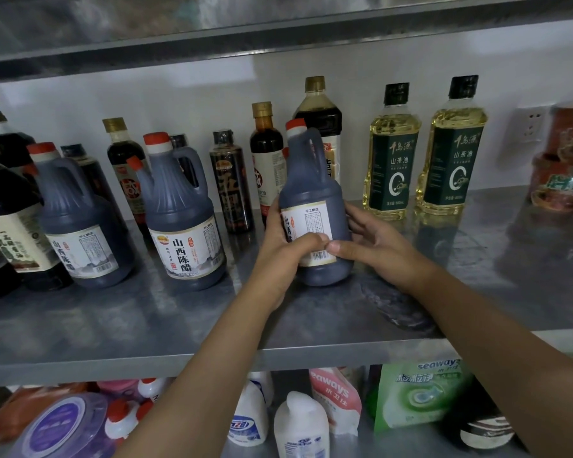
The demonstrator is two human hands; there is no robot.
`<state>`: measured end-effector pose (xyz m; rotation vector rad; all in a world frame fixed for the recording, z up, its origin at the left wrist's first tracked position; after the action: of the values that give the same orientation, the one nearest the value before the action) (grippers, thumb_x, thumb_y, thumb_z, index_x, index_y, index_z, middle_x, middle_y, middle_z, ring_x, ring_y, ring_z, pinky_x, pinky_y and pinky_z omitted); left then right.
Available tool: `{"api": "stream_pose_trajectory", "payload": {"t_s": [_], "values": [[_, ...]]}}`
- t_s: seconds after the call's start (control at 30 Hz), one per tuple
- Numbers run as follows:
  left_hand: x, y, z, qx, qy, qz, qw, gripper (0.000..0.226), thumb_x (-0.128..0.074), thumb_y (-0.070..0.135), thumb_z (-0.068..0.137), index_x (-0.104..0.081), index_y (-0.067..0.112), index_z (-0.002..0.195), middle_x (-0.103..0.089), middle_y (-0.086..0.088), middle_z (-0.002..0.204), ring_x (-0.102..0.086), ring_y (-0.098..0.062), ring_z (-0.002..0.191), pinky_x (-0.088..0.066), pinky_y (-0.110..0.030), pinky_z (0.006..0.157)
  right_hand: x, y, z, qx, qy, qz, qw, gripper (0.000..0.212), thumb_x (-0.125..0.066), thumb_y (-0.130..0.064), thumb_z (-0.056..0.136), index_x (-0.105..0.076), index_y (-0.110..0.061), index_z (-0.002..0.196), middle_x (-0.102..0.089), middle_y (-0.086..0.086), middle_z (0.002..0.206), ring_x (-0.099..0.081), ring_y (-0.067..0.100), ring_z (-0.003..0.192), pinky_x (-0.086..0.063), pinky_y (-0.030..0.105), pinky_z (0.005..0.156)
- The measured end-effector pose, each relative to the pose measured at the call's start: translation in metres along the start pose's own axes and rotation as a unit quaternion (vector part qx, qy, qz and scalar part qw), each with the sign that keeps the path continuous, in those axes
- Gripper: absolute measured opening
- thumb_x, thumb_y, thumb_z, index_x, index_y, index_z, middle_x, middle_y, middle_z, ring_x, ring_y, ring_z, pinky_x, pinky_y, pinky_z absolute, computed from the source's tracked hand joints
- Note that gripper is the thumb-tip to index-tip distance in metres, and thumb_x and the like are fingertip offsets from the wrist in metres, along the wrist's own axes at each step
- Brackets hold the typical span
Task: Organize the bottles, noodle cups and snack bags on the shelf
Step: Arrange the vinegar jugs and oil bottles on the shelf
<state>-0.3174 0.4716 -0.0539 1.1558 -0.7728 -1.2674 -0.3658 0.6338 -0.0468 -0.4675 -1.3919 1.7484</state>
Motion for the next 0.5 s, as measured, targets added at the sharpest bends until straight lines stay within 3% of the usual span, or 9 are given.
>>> {"api": "stream_pose_trajectory", "payload": {"t_s": [0.13,0.27,0.5], "values": [[0.0005,0.0005,0.0008,0.001,0.0,0.011,1.0,0.102,-0.076,0.018,0.051,-0.038,0.02,0.146,-0.067,-0.011,0.124,-0.066,-0.026,0.113,-0.056,-0.045,0.095,-0.0012,0.0017,0.0018,-0.007,0.0,-0.004,1.0,0.077,-0.065,0.003,0.089,-0.03,-0.018,0.154,-0.056,-0.017,0.132,-0.061,-0.008,0.114,-0.05,0.012,0.087],[0.0007,0.0004,0.0004,-0.012,0.003,0.025,1.0,0.09,-0.07,0.006,0.063,-0.037,0.016,0.146,-0.065,-0.016,0.127,-0.064,-0.031,0.116,-0.054,-0.05,0.097,-0.0001,0.0028,0.002,-0.006,0.002,-0.009,1.0,0.076,-0.064,0.001,0.09,-0.03,-0.02,0.154,-0.057,-0.015,0.135,-0.06,-0.005,0.118,-0.05,0.013,0.089],[0.0012,-0.0001,0.0009,-0.024,0.001,0.031,0.999,0.09,-0.068,0.005,0.067,-0.034,0.016,0.149,-0.064,-0.014,0.13,-0.064,-0.026,0.117,-0.056,-0.041,0.094,0.0003,0.0029,0.0026,0.0,0.0,-0.013,1.0,0.071,-0.063,0.002,0.09,-0.032,-0.027,0.148,-0.057,-0.018,0.132,-0.06,-0.008,0.116,-0.049,0.013,0.088]]}}
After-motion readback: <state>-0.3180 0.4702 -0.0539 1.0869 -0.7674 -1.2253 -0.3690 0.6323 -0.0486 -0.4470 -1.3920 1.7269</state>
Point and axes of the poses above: each hand's wrist, its own z-axis towards the middle knuckle, its own x-axis out of the back of the hand, y = z × x, the point moved 2 cm from there along z, towards the middle knuckle
